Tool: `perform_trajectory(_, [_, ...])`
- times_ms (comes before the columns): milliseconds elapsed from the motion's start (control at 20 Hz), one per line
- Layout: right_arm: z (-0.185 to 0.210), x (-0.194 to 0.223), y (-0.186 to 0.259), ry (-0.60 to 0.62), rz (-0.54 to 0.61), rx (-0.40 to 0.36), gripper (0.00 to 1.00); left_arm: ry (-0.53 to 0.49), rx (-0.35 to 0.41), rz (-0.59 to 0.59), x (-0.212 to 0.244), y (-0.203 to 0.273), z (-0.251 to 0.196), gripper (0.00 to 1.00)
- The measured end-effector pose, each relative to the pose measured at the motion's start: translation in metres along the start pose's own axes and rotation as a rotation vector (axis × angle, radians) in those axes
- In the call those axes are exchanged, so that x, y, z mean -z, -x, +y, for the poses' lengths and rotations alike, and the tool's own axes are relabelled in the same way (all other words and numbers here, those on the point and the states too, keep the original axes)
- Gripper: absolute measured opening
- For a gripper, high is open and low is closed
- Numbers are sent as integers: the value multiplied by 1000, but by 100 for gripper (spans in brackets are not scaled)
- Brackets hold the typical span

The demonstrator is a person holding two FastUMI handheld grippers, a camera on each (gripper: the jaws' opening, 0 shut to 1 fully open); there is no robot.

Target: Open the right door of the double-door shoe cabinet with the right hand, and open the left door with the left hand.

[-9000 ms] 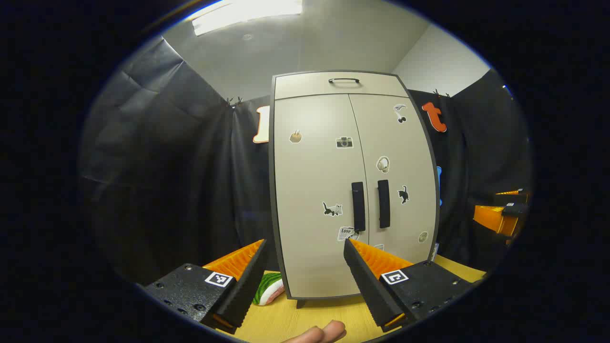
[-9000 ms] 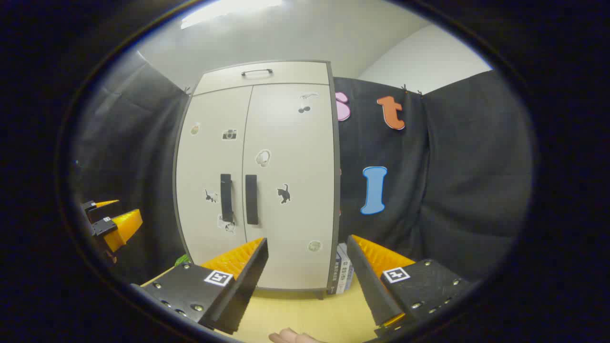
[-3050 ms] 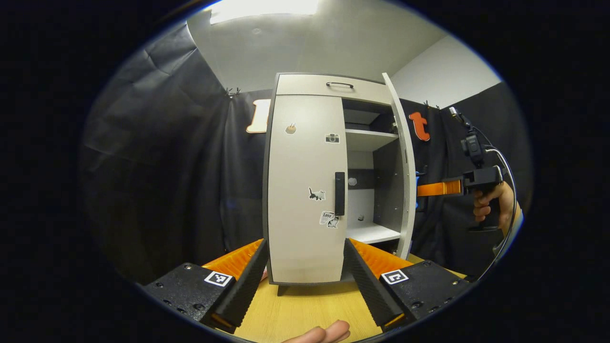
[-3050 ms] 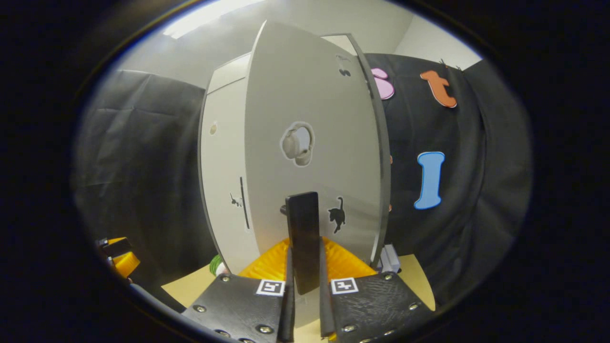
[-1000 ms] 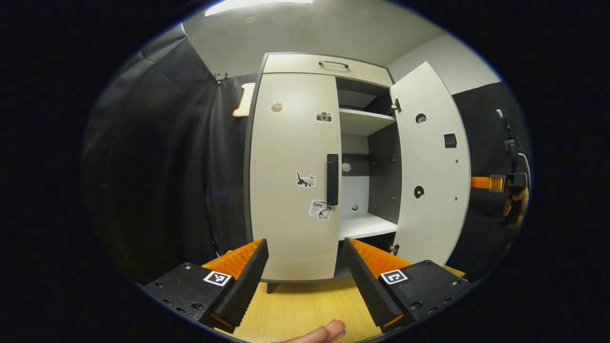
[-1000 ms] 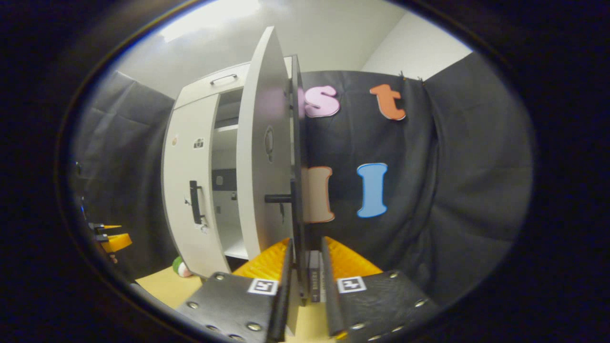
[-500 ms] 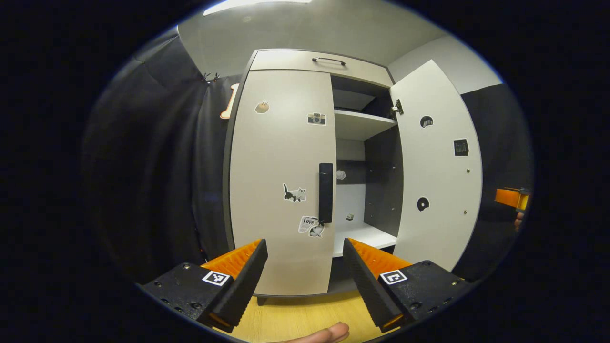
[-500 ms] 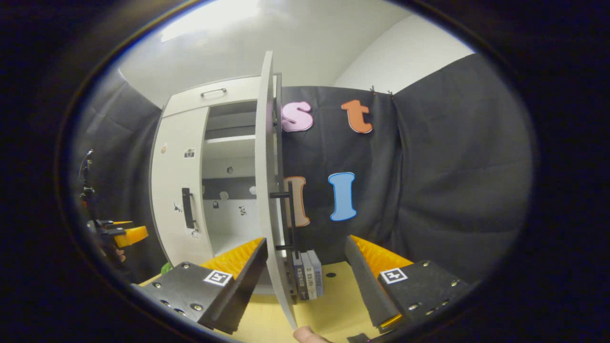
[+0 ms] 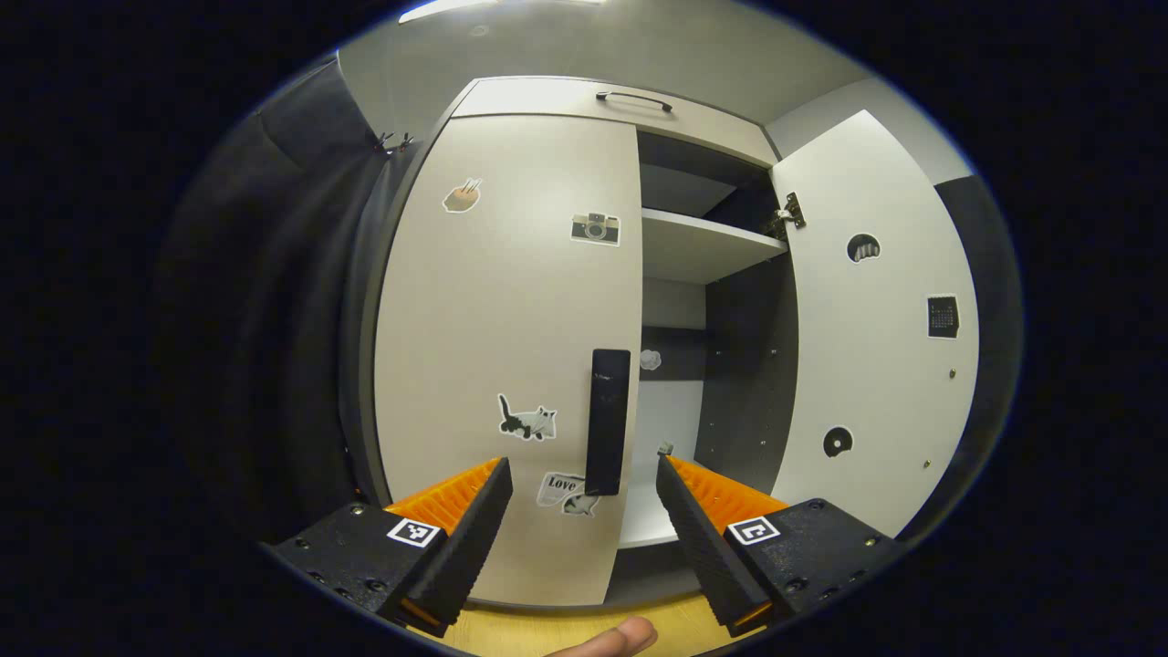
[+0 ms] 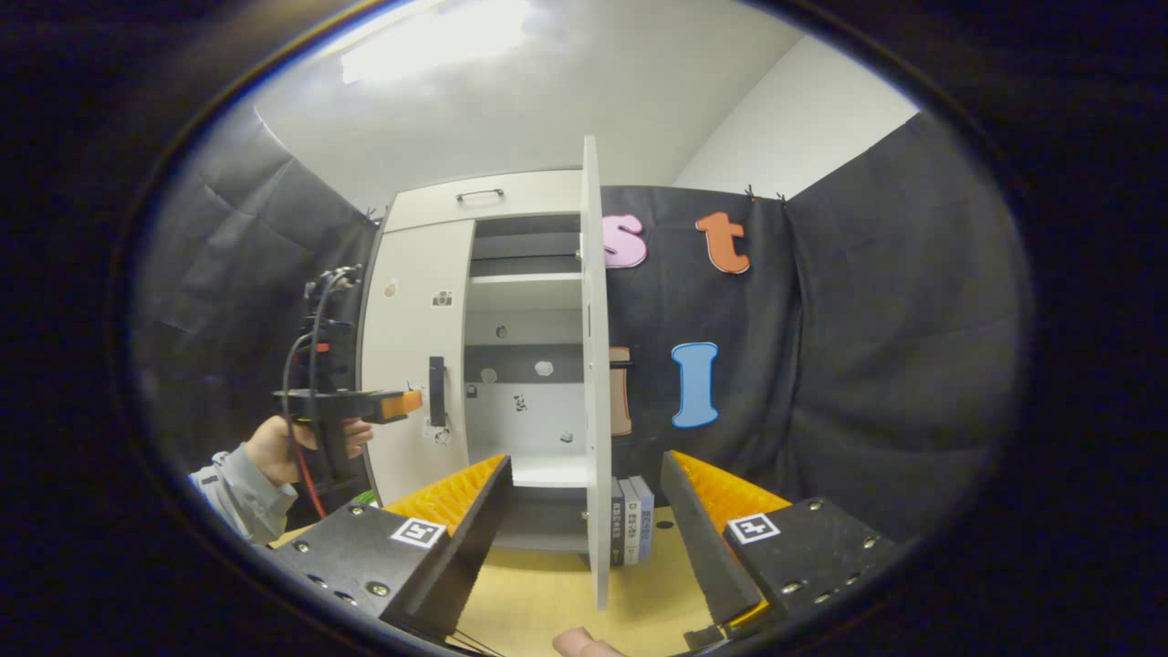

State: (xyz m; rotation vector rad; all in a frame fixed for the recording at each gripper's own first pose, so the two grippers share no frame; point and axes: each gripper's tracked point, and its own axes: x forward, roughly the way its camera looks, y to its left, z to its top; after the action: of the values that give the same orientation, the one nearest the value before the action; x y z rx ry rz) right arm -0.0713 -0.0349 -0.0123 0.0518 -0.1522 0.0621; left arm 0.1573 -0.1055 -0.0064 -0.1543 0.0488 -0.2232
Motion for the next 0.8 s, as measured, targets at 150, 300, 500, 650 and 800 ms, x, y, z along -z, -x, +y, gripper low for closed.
perform_trajectory(150, [3, 4, 13, -41, -13, -17, 96, -22, -8, 4, -3, -25, -4, 99])
perform_trajectory(300, [-1, 10, 18, -44, -20, -8, 95, -57, -45, 39, 7, -47, -2, 98])
perform_trajectory(500, [-12, 21, 23, -60, -18, 11, 96, -88, -50, 55, 13, -68, -5, 95])
perform_trajectory(650, [-19, 26, 25, -83, -9, 21, 96, -101, -75, 77, 21, -81, -1, 84])
perform_trajectory(800, [-23, 28, 27, -107, -13, 23, 96, -102, -109, 81, 24, -83, 5, 77])
